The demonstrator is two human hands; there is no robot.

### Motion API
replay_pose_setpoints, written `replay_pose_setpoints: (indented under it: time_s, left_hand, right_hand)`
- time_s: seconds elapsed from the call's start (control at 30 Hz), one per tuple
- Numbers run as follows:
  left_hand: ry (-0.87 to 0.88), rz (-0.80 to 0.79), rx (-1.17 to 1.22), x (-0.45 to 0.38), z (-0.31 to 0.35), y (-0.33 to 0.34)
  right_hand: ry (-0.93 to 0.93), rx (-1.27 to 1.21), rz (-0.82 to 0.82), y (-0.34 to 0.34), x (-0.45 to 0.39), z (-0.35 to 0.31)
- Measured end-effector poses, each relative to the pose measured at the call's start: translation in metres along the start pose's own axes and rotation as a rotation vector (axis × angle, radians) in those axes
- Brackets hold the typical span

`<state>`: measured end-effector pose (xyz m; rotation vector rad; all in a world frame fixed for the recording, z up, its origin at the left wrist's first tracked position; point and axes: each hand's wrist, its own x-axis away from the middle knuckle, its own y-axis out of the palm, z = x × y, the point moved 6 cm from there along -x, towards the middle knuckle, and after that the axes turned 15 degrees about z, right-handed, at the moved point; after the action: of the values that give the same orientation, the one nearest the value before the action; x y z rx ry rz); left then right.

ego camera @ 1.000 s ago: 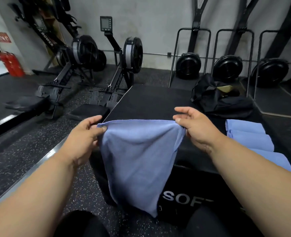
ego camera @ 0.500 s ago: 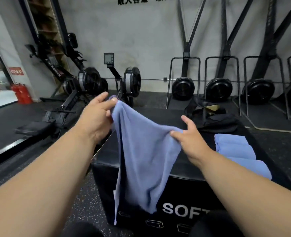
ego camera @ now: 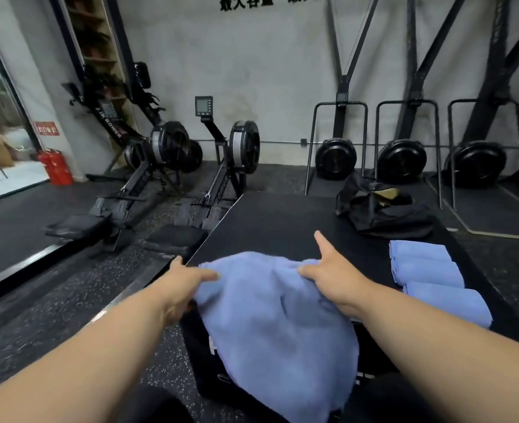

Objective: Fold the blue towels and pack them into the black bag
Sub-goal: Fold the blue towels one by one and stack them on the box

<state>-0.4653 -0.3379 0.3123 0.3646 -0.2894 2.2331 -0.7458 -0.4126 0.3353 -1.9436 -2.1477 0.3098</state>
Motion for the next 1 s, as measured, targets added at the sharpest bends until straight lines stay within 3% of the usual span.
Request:
replay_pose_setpoints:
  time_s: [0.07,0.17,0.23,0.3,0.37,0.57,0.7,0.8,0.87,0.93,1.0]
  left_hand:
    - [-0.038,-0.052,-0.071,0.002,-0.024,0.004]
    - [0.078,0.055,0.150,-0.008,0.003,0.002]
    - [0.130,0.038,0.262,-0.005,0.017,-0.001]
    - [0.112,-0.077,0.131,0.013,-0.002,0.006]
    - [0.131,-0.093,-0.036,0.019,-0.024,0.011]
    - [0.243,0.028,0.288,0.013,0.034,-0.006]
    - [0.239,-0.019,-0.120,0.033,0.008,-0.002]
    - [0.252,0.079,-0.040,0.023,0.015,-0.011]
    - [0.169,0.126,-0.016,0.017,0.013,-0.014]
    - [0.052,0.029,-0.143,0.030,0.002,-0.008]
    - [-0.018,-0.057,-0.205,0.034,-0.005,-0.008]
  right_hand:
    - [-0.020,-0.022,0.002,-0.002,-0.001,0.002]
    - [-0.026,-0.294,0.113,-0.020,-0.015,-0.015]
    - [-0.019,-0.410,0.124,-0.028,-0.016,-0.022]
    - [-0.011,-0.369,0.088,-0.027,-0.008,-0.020]
    - [-0.026,-0.278,0.066,-0.026,-0.007,-0.012]
    - [-0.077,-0.239,0.166,-0.051,-0.012,-0.010]
    - [-0.073,-0.127,0.030,-0.038,0.006,0.009]
    - [-0.098,-0.209,0.123,-0.049,0.005,0.009]
    - [-0.050,-0.195,0.084,-0.044,0.010,0.014]
    - [-0.013,-0.132,0.007,-0.037,0.020,0.022]
    - [-0.024,-0.151,0.063,-0.044,0.021,0.026]
